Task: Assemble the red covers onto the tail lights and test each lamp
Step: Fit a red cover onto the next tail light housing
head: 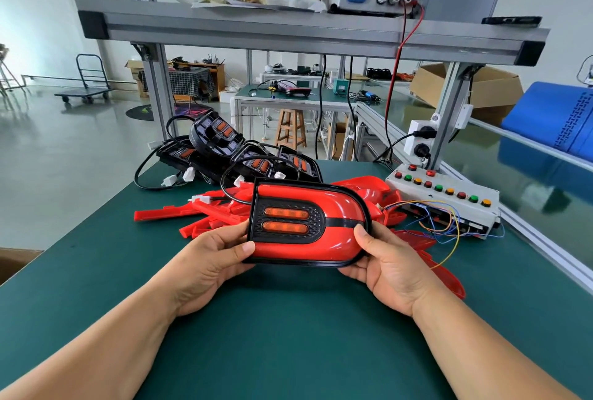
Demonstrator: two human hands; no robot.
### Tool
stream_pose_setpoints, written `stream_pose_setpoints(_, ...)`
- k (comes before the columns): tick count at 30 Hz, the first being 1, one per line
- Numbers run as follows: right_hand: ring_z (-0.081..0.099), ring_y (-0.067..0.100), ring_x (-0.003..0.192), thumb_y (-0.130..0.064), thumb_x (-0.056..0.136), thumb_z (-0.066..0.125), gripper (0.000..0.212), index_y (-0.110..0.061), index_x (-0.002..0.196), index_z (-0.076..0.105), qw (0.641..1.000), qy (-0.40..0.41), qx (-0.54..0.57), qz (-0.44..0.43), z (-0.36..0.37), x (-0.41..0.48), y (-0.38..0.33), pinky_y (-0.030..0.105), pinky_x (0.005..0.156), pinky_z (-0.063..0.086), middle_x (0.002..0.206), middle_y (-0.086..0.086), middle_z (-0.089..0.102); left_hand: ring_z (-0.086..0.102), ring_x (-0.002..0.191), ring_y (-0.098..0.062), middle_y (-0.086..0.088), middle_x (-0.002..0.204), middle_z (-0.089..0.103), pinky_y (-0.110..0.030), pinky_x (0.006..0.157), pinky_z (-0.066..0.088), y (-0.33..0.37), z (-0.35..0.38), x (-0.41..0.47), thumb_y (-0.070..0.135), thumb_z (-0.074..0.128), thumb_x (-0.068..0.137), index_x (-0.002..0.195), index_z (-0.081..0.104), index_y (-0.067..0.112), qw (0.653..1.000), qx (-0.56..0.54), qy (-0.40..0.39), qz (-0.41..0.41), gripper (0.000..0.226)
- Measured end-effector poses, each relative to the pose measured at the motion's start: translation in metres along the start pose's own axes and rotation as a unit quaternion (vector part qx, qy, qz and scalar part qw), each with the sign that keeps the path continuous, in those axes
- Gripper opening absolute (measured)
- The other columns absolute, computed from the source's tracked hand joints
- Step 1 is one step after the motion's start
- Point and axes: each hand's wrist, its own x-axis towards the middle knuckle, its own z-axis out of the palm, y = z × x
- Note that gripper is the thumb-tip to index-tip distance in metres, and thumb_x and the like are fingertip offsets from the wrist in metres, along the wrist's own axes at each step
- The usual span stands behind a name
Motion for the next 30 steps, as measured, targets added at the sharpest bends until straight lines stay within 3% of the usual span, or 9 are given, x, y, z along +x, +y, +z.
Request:
stream_pose_setpoints(9, 0.072, 0.025, 0.074, -0.022, 0.077, 0.062, 0.033, -0.014, 0.109, 0.062, 1.000, 0.007, 0.010, 0.005, -0.002, 0.000, -0.001, 0.035, 0.061, 0.060, 0.091, 0.012, 0.075, 0.060, 0.119, -0.029, -0.014, 0.126, 0.064, -0.036, 0.098, 0.051, 0.001, 0.005, 0.000, 0.008, 0.060, 0.084, 0.124, 0.064, 0.011, 0.999, 0.012, 0.032, 0.000, 0.041)
stream_pose_setpoints(16, 0.071, 0.019, 0.073, -0.043, 0.077, 0.061, 0.043, -0.011, 0.105, 0.067, 0.999, 0.034, -0.019, 0.019, -0.003, 0.004, 0.000, 0.031, 0.062, 0.058, 0.090, 0.010, 0.075, 0.065, 0.109, -0.013, -0.003, 0.122, 0.068, -0.021, 0.082, 0.055, 0.005, 0.012, -0.005, 0.022, 0.061, 0.081, 0.114, 0.072, 0.025, 0.998, 0.036, 0.053, 0.003, 0.034)
stream_pose_setpoints(20, 0.072, 0.017, 0.073, -0.035, 0.074, 0.066, 0.038, -0.009, 0.102, 0.067, 0.998, 0.052, -0.046, 0.002, -0.003, 0.004, 0.003, 0.029, 0.062, 0.058, 0.090, 0.010, 0.076, 0.065, 0.109, -0.014, -0.001, 0.119, 0.069, -0.028, 0.090, 0.053, 0.005, 0.016, -0.006, 0.029, 0.062, 0.082, 0.115, 0.071, 0.027, 0.996, 0.070, 0.055, 0.006, 0.034)
stream_pose_setpoints(24, 0.071, 0.017, 0.075, -0.027, 0.082, 0.070, 0.026, -0.015, 0.105, 0.066, 0.991, 0.089, -0.096, -0.016, -0.006, 0.005, 0.004, 0.031, 0.062, 0.057, 0.092, 0.005, 0.075, 0.067, 0.100, -0.009, 0.000, 0.111, 0.072, -0.022, 0.079, 0.053, 0.003, 0.016, -0.003, 0.033, 0.066, 0.077, 0.107, 0.072, 0.032, 0.987, 0.133, 0.090, -0.008, 0.030)
stream_pose_setpoints(27, 0.069, 0.013, 0.075, -0.030, 0.085, 0.071, 0.016, -0.022, 0.100, 0.070, 0.979, 0.104, -0.175, -0.025, -0.014, 0.004, 0.003, 0.029, 0.062, 0.053, 0.092, -0.002, 0.076, 0.067, 0.096, -0.007, 0.000, 0.108, 0.074, -0.020, 0.075, 0.053, 0.007, 0.012, -0.004, 0.037, 0.068, 0.074, 0.104, 0.073, 0.033, 0.984, 0.157, 0.069, -0.042, 0.031)
stream_pose_setpoints(30, 0.071, 0.016, 0.082, -0.032, 0.087, 0.070, 0.017, -0.024, 0.102, 0.069, 0.972, 0.102, -0.213, -0.019, -0.017, 0.006, 0.004, 0.031, 0.067, 0.054, 0.095, -0.003, 0.076, 0.064, 0.072, -0.010, 0.006, 0.080, 0.072, -0.017, 0.061, 0.048, 0.020, 0.006, -0.002, 0.049, 0.068, 0.073, 0.088, 0.075, 0.029, 0.962, 0.252, 0.048, -0.094, 0.026)
